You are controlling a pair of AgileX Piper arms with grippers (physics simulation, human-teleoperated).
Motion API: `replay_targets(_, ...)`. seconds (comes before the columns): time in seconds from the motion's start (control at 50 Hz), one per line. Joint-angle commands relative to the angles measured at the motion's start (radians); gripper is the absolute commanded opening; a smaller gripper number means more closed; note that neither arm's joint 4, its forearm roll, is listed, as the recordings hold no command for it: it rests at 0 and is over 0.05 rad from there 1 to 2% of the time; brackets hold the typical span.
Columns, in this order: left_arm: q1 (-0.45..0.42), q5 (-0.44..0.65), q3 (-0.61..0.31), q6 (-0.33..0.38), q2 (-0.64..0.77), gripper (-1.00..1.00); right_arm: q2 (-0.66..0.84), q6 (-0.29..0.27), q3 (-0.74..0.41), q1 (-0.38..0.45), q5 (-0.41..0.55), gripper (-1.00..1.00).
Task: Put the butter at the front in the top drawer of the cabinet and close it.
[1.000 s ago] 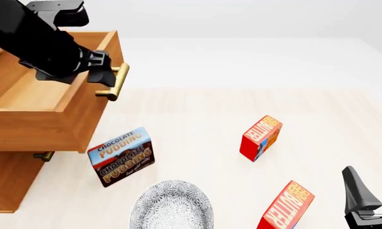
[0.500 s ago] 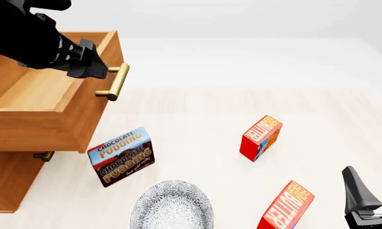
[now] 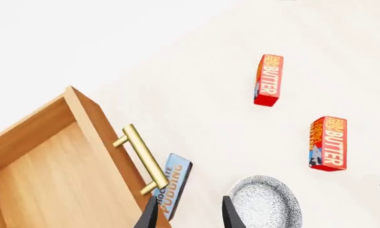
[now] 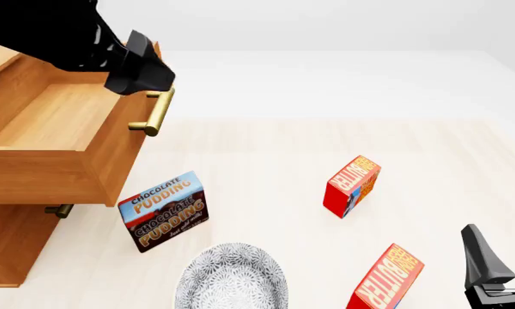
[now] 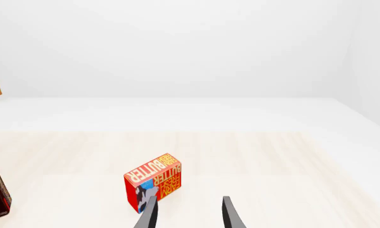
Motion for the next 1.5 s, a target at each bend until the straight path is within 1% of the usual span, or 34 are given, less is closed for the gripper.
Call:
replay_targets(0.02, -0.120, -0.044, -0.014, -0.012, 0.044, 1.00, -0.001, 0.000, 0.001, 0.000, -0.001, 1.00)
replay_targets(0.08, -0.158, -0.072, -0.002, -0.020, 0.058, 1.00, -0.001, 0.000, 0.001, 0.000, -0.001, 1.00)
replay_targets(0.1, -0.156, -0.081, 0.008, -0.027, 0.057, 1.00, -0.001, 0.000, 0.001, 0.000, -0.001, 1.00)
replay_targets(0.14, -0.192, -0.101, 0.001, -0.023, 0.078, 1.00, -0.001, 0.000, 0.001, 0.000, -0.001, 1.00)
replay_targets(0.16, -0.249, -0.126, -0.010, -0.055, 0.115, 1.00, -0.001, 0.000, 0.001, 0.000, -0.001, 1.00)
replay_targets(0.18, -0.254, -0.135, -0.007, -0.029, 0.120, 1.00, -0.001, 0.000, 0.001, 0.000, -0.001, 1.00)
replay_targets(0.24, -0.280, -0.157, -0.026, -0.038, 0.128, 1.00, -0.001, 0.000, 0.001, 0.000, -0.001, 1.00)
replay_targets(0.28, -0.276, -0.186, -0.016, -0.017, 0.123, 1.00, -0.001, 0.000, 0.001, 0.000, -0.001, 1.00)
replay_targets(0.3, -0.310, -0.202, -0.020, -0.018, 0.144, 1.00, -0.001, 0.000, 0.001, 0.000, -0.001, 1.00)
replay_targets(0.32, -0.326, -0.213, -0.016, -0.027, 0.156, 1.00, -0.001, 0.000, 0.001, 0.000, -0.001, 1.00)
replay_targets(0.34, -0.356, -0.224, -0.023, -0.044, 0.172, 1.00, -0.001, 0.000, 0.001, 0.000, -0.001, 1.00)
replay_targets(0.36, -0.356, -0.224, -0.024, -0.044, 0.172, 1.00, -0.001, 0.000, 0.001, 0.000, -0.001, 1.00)
replay_targets(0.44, -0.341, -0.281, 0.017, -0.014, 0.162, 1.00, -0.001, 0.000, 0.001, 0.000, -0.001, 1.00)
replay_targets(0.52, -0.371, -0.317, 0.026, -0.031, 0.187, 1.00, -0.001, 0.000, 0.001, 0.000, -0.001, 1.00)
replay_targets(0.58, -0.371, -0.350, 0.049, -0.033, 0.193, 1.00, -0.001, 0.000, 0.001, 0.000, -0.001, 1.00)
replay_targets(0.64, -0.377, -0.385, 0.071, -0.061, 0.208, 1.00, -0.001, 0.000, 0.001, 0.000, -0.001, 1.00)
replay_targets(0.68, -0.387, -0.416, 0.080, -0.068, 0.218, 1.00, -0.001, 0.000, 0.001, 0.000, -0.001, 1.00)
replay_targets(0.72, -0.379, -0.421, 0.089, -0.067, 0.221, 1.00, -0.001, 0.000, 0.001, 0.000, -0.001, 1.00)
replay_targets(0.74, -0.370, -0.446, 0.104, -0.071, 0.224, 1.00, -0.001, 0.000, 0.001, 0.000, -0.001, 1.00)
replay_targets(0.76, -0.373, -0.457, 0.108, -0.079, 0.231, 1.00, -0.001, 0.000, 0.001, 0.000, -0.001, 1.00)
replay_targets(0.78, -0.400, -0.480, 0.106, -0.113, 0.243, 1.00, -0.001, 0.000, 0.001, 0.000, -0.001, 1.00)
replay_targets(0.8, -0.400, -0.497, 0.113, -0.122, 0.242, 1.00, -0.001, 0.000, 0.001, 0.000, -0.001, 1.00)
replay_targets(0.84, -0.375, -0.516, 0.135, -0.116, 0.246, 1.00, -0.001, 0.000, 0.001, 0.000, -0.001, 1.00)
replay_targets(0.86, -0.385, -0.536, 0.129, -0.128, 0.258, 1.00, -0.001, 0.000, 0.001, 0.000, -0.001, 1.00)
replay_targets(0.92, -0.387, -0.543, 0.119, -0.129, 0.272, 1.00, -0.001, 0.000, 0.001, 0.000, -0.001, 1.00)
replay_targets(0.96, -0.387, -0.579, 0.119, -0.151, 0.272, 1.00, -0.001, 0.000, 0.001, 0.000, -0.001, 1.00)
replay_targets(1.0, -0.391, -0.584, 0.116, -0.157, 0.285, 1.00, -0.001, 0.000, 0.001, 0.000, -0.001, 1.00)
replay_targets(1.04, -0.392, -0.612, 0.116, -0.178, 0.310, 1.00, -0.001, 0.000, 0.001, 0.000, -0.001, 1.00)
replay_targets(1.14, -0.396, -0.635, 0.095, -0.193, 0.356, 1.00, -0.001, 0.000, 0.001, 0.000, -0.001, 1.00)
replay_targets(1.32, -0.392, -0.646, 0.041, -0.216, 0.429, 1.00, -0.001, 0.000, 0.001, 0.000, -0.001, 1.00)
replay_targets(1.38, -0.381, -0.651, 0.022, -0.224, 0.471, 1.00, -0.001, 0.000, 0.001, 0.000, -0.001, 1.00)
replay_targets(1.5, -0.367, -0.653, -0.010, -0.233, 0.506, 1.00, -0.001, 0.000, 0.001, 0.000, -0.001, 1.00)
